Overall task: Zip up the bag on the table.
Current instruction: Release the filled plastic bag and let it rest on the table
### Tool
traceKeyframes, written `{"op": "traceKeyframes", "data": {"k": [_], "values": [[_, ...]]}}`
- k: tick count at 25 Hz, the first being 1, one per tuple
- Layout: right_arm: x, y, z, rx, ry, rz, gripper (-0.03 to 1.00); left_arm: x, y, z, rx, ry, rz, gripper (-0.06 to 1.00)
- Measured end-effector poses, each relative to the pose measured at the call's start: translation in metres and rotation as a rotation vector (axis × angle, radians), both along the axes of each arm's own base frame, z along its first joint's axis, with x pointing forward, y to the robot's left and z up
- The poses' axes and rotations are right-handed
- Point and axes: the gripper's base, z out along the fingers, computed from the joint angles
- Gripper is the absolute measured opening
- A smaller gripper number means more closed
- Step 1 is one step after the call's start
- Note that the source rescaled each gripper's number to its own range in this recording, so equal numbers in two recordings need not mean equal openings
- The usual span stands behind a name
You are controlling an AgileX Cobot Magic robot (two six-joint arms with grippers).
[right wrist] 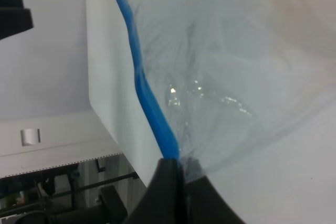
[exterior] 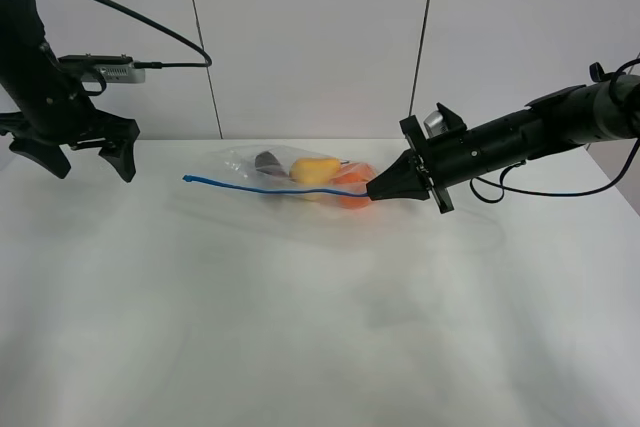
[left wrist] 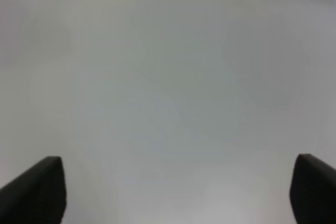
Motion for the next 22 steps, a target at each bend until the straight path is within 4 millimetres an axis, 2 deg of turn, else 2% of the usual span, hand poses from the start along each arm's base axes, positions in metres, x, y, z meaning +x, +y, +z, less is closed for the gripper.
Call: {"op": "traceKeyframes", "data": {"k": [7,11,15,22], "values": [[0.0,0.0,0.0,0.002,0.001,0.003,0.0,-0.01,-0.001,0.005,-0.013,0.067,0.014,1.0],[0.0,0.0,0.0,0.002,0.001,0.003,0.0,-0.03,-0.003,0.017,-0.043,0.055,0.018,1.0],[0.0,0.0,0.0,0.002,0.001,0.003,0.0,-0.071,-0.001,0.024,-0.029,0.065,0.012,1.0],[0.0,0.0,0.0,0.002,0.001,0.003,0.0,-0.163,0.0,0.029,-0.027,0.051,0.011,1.0]]}}
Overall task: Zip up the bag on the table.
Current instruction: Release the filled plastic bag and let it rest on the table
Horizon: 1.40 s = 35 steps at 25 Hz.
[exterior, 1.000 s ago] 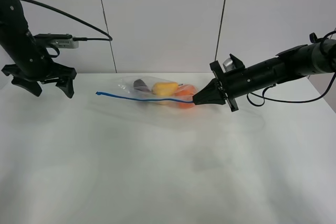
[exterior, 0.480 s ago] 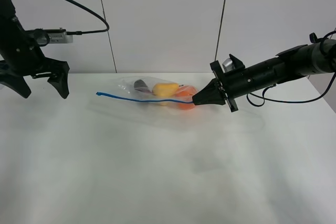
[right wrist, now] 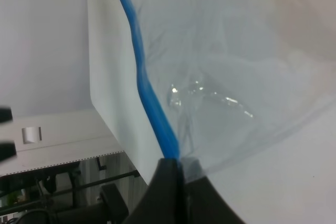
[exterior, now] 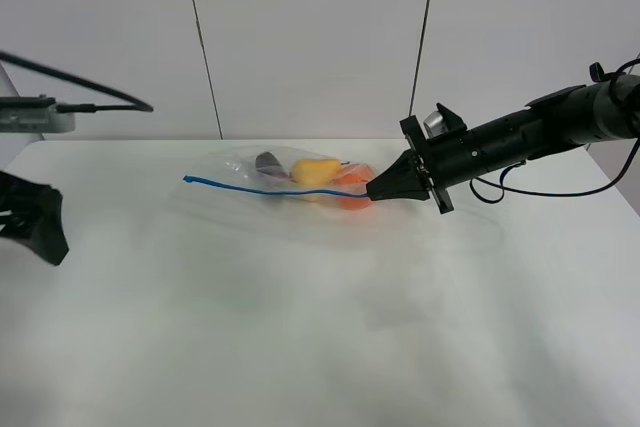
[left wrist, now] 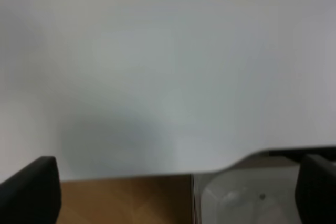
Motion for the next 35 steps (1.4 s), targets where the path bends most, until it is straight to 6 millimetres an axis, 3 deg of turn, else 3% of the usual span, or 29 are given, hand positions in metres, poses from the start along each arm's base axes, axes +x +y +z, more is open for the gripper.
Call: {"op": "traceKeyframes", "data": {"k": [5,9,13,26,35], "values": [[0.0,0.0,0.0,0.0,0.0,0.0,0.0,-0.063,0.001,-0.012,-0.01,-0.023,0.049,1.0],[0.0,0.0,0.0,0.0,0.0,0.0,0.0,-0.101,0.001,-0.027,-0.015,-0.105,0.058,1.0],[0.0,0.0,0.0,0.001,0.0,0.001,0.0,-0.125,0.002,-0.039,-0.02,-0.234,0.059,1.0],[-0.001,0.0,0.001,0.007,0.004,0.009,0.0,-0.167,0.003,-0.017,-0.036,-0.562,0.057,1.0],[-0.001,0.001,0.001,0.011,0.007,0.013,0.0,-0.222,0.003,-0.008,-0.052,-0.926,0.052,1.0]]}}
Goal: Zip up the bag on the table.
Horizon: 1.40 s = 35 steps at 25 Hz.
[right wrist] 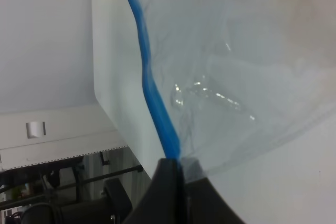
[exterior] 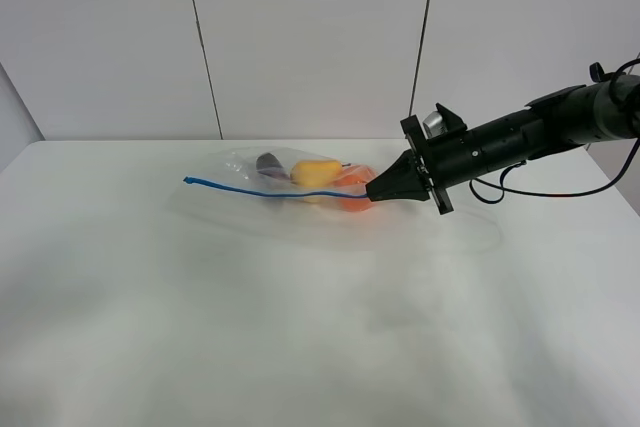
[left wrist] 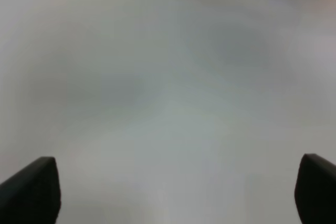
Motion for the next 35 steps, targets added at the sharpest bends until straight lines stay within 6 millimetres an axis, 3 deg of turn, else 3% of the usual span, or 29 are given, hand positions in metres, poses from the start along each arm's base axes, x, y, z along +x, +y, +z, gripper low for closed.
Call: {"op": "traceKeyframes", "data": {"k": [4,7,8,12,14,19,27,30,35], "values": [[-0.001,0.0,-0.001,-0.009,0.0,0.009,0.01,-0.003,0.0,-0.001,0.0,-0.009,0.0,1.0],[-0.002,-0.001,-0.002,-0.025,0.001,0.024,0.12,-0.003,0.0,-0.001,0.0,-0.009,0.0,1.0],[-0.003,-0.001,-0.003,-0.032,0.005,0.029,0.22,-0.003,0.0,-0.001,0.0,-0.009,0.0,1.0],[-0.004,-0.003,-0.006,-0.078,0.011,0.044,0.78,-0.003,0.0,-0.001,0.0,-0.009,0.0,1.0],[-0.004,-0.006,-0.009,-0.121,0.023,0.035,0.92,-0.003,0.0,-0.001,0.0,-0.009,0.0,1.0],[0.003,-0.016,-0.007,-0.296,0.029,0.06,0.99,-0.003,0.0,-0.001,0.0,-0.009,0.0,1.0],[0.043,-0.052,0.04,-0.782,-0.092,0.005,0.99,-0.003,0.0,-0.001,0.0,-0.009,0.0,1.0],[0.049,-0.067,0.055,-0.934,-0.127,0.005,0.99,-0.003,0.0,-0.001,0.0,-0.009,0.0,1.0],[0.05,-0.092,0.063,-0.999,-0.09,-0.042,1.0,-0.003,0.0,-0.001,0.0,-0.009,0.0,1.0]]}}
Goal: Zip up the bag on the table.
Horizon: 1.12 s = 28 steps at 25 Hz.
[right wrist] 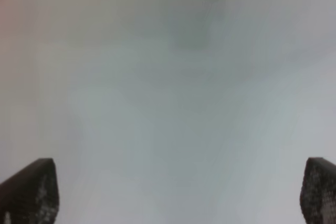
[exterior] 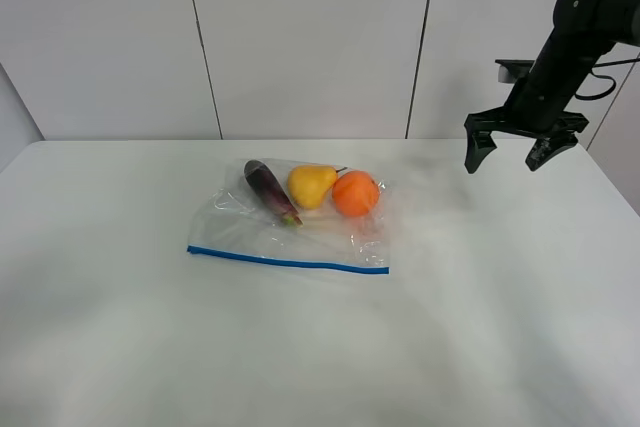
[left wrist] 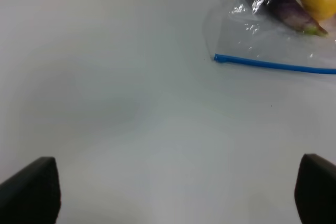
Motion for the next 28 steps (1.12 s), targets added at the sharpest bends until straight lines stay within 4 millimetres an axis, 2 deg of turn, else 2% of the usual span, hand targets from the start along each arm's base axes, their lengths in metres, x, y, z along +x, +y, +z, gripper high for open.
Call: {"op": "traceKeyframes", "data": {"k": [4,8,13,16,21,25,28], "values": [[-0.007,-0.002,0.005,0.0,0.0,-0.014,1.0,0.0,0.0,0.0,0.0,0.0,0.0,1.0],[-0.039,-0.001,0.024,0.003,0.0,-0.014,1.0,0.0,0.0,0.0,0.0,0.0,0.0,1.0],[-0.109,-0.001,0.049,-0.008,0.004,-0.012,1.0,0.0,0.0,0.0,0.0,0.0,0.0,1.0],[-0.157,0.0,0.055,-0.008,0.01,-0.012,1.0,0.0,0.0,0.0,0.0,0.0,0.0,1.0],[-0.244,0.002,0.044,-0.005,0.009,-0.034,1.0,0.0,0.0,0.0,0.0,0.0,0.0,1.0],[-0.298,0.003,0.03,-0.01,-0.126,-0.041,1.0,0.0,0.0,0.0,0.0,0.0,0.0,1.0],[-0.334,0.004,0.026,-0.011,-0.299,-0.049,0.99,0.0,0.0,0.0,0.0,0.0,0.0,1.0]]}}
